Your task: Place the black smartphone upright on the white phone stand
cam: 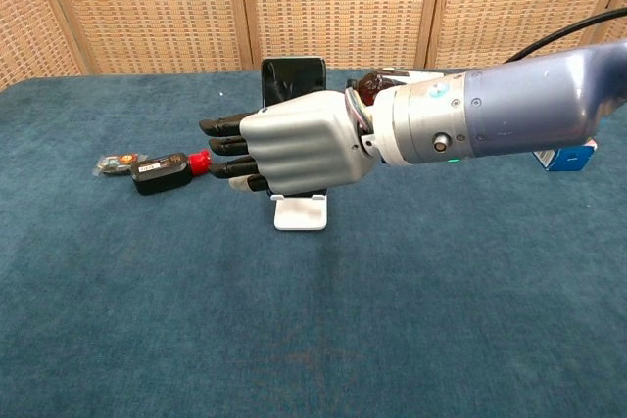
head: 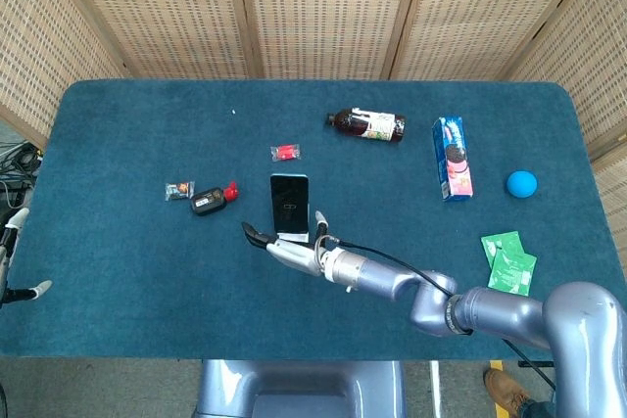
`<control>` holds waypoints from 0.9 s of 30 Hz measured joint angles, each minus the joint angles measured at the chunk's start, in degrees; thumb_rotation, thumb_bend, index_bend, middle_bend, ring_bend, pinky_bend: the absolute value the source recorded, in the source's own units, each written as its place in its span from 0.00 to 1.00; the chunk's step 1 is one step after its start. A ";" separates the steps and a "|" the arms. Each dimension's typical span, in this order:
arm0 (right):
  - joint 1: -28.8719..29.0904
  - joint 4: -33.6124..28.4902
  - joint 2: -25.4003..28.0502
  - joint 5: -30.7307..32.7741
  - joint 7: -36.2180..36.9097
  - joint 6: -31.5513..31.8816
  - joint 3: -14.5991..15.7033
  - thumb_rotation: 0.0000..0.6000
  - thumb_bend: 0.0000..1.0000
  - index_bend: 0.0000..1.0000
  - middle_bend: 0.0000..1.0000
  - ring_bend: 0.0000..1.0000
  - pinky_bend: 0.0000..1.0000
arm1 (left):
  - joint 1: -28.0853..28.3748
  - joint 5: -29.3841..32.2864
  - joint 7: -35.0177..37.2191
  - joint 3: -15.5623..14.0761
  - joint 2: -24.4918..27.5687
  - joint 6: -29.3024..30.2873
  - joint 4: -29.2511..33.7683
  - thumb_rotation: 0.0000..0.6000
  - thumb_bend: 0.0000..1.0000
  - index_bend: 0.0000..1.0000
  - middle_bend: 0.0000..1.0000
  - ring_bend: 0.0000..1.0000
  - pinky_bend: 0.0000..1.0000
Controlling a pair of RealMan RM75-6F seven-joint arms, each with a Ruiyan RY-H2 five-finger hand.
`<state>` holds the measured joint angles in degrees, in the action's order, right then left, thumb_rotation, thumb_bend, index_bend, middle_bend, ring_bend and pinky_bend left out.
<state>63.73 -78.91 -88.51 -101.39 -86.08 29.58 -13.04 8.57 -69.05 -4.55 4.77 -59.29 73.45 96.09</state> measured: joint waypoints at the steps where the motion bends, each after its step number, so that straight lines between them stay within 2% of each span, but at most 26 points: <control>1: -0.17 -0.31 0.30 0.14 -0.09 0.33 -0.09 1.00 0.22 0.08 0.05 0.09 0.09 | -0.01 -0.09 0.01 -0.02 0.01 0.04 0.04 1.00 0.00 0.00 0.00 0.00 0.00; 5: -1.73 -2.96 2.45 0.90 0.00 2.75 -0.48 1.00 0.22 0.08 0.06 0.10 0.09 | -0.16 -0.83 0.20 -0.16 0.13 0.49 0.33 1.00 0.00 0.00 0.00 0.00 0.00; 8: -4.31 -5.89 5.56 1.13 2.96 7.77 -0.67 1.00 0.22 0.07 0.06 0.10 0.09 | -0.44 -2.10 0.58 -0.26 0.17 1.56 0.59 1.00 0.00 0.00 0.00 0.00 0.00; 11: -7.90 -8.01 8.86 0.76 10.10 15.67 -0.12 1.00 0.18 0.06 0.04 0.09 0.04 | -0.82 -3.94 1.14 -0.42 0.12 3.04 0.78 1.00 0.00 0.00 0.00 0.00 0.00; 14: -14.03 -10.44 11.75 1.39 19.54 26.02 0.71 1.00 0.07 0.02 0.00 0.02 0.00 | -1.29 -5.92 1.78 -0.61 0.11 4.74 1.05 1.00 0.00 0.00 0.00 0.00 0.00; 16: -19.26 -12.92 13.65 4.15 26.94 33.06 1.14 1.00 0.01 0.00 0.00 0.00 0.00 | -1.65 -7.03 2.15 -0.76 0.13 5.75 1.26 1.00 0.00 0.00 0.00 0.00 0.00; 18: -25.00 -15.63 15.73 8.14 34.06 38.79 1.76 1.00 0.00 0.00 0.00 0.00 0.00 | -1.91 -7.78 2.41 -0.87 0.11 6.45 1.36 1.00 0.00 0.00 0.00 0.00 0.00; 22: -34.66 -19.96 19.54 14.62 44.66 45.58 3.98 1.00 0.00 0.00 0.00 0.00 0.00 | -2.29 -9.27 2.90 -0.97 -0.26 7.83 1.14 1.00 0.00 0.00 0.00 0.00 0.00; 27: -41.23 -20.87 21.31 17.07 55.94 50.54 6.60 1.00 0.00 0.00 0.00 0.00 0.00 | -3.00 -11.83 4.03 -1.30 -0.79 10.07 0.59 1.00 0.00 0.00 0.00 0.00 0.00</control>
<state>22.50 -99.78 -67.21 -84.33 -30.14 80.12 -6.44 5.57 -80.88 -0.52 3.47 -60.08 83.51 96.68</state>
